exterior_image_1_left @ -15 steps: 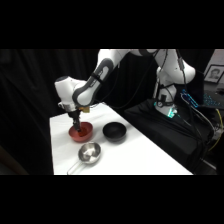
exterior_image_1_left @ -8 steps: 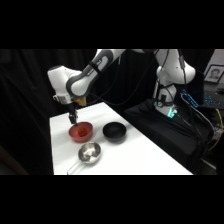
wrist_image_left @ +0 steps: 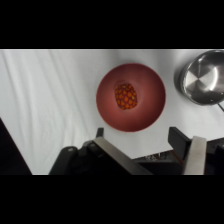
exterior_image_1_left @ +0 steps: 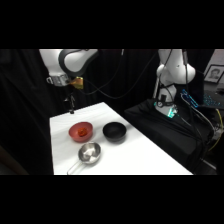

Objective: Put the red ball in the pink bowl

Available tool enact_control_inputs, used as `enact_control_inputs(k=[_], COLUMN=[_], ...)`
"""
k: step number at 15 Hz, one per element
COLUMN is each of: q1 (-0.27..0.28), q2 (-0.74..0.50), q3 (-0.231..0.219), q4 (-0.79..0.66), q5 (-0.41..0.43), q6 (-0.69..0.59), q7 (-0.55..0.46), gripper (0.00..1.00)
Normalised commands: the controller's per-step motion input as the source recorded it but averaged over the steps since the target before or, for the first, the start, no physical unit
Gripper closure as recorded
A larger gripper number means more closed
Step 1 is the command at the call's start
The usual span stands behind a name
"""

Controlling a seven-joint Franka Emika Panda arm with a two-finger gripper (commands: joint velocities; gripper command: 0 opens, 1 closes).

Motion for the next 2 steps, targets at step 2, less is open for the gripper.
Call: enact_control_inputs(k=[2], q1=[-0.014], q2=[-0.16], q3=[-0.024], q4=[0.07], q5=[0.047], q6=[-0.2], q7=[-0.11], gripper=[0.0])
